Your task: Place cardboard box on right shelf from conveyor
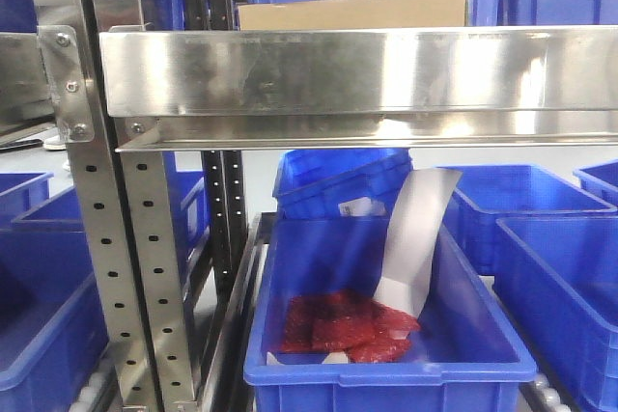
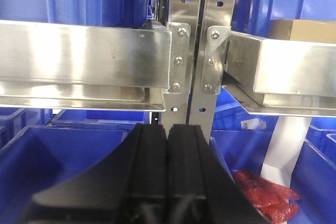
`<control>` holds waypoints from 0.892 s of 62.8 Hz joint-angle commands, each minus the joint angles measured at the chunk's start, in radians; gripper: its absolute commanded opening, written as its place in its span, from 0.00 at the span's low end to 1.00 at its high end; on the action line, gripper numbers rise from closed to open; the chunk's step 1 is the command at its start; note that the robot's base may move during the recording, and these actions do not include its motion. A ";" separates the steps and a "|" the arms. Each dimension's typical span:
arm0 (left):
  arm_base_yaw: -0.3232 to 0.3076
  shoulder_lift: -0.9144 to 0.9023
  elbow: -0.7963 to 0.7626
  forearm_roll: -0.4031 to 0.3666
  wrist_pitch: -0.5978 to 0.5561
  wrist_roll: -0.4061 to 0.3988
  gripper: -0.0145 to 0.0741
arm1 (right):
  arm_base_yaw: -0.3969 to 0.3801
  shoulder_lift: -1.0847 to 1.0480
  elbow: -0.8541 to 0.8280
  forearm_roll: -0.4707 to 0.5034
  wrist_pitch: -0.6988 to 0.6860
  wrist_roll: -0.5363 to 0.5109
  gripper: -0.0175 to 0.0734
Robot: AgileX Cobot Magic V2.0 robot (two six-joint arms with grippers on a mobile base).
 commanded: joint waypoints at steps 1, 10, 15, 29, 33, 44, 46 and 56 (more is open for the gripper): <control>0.001 -0.010 -0.003 -0.009 -0.091 -0.007 0.03 | -0.005 -0.010 -0.004 0.006 -0.078 0.003 0.27; 0.001 -0.010 -0.003 -0.009 -0.091 -0.007 0.03 | -0.005 -0.010 -0.004 0.012 -0.078 0.003 0.27; 0.001 -0.010 -0.003 -0.009 -0.091 -0.007 0.03 | -0.005 -0.010 -0.004 0.012 -0.078 0.003 0.27; 0.001 -0.010 -0.003 -0.009 -0.091 -0.007 0.03 | -0.005 -0.010 -0.004 0.012 -0.078 0.003 0.27; 0.001 -0.010 -0.003 -0.009 -0.091 -0.007 0.03 | -0.005 -0.010 -0.004 0.012 -0.078 0.003 0.27; 0.001 -0.010 -0.003 -0.009 -0.091 -0.007 0.03 | -0.005 -0.010 -0.004 0.012 -0.078 0.003 0.27; 0.001 -0.010 -0.003 -0.009 -0.091 -0.007 0.03 | -0.005 -0.010 -0.004 0.012 -0.078 0.003 0.27; 0.001 -0.010 -0.003 -0.009 -0.091 -0.007 0.03 | -0.005 -0.010 -0.004 0.012 -0.078 0.003 0.27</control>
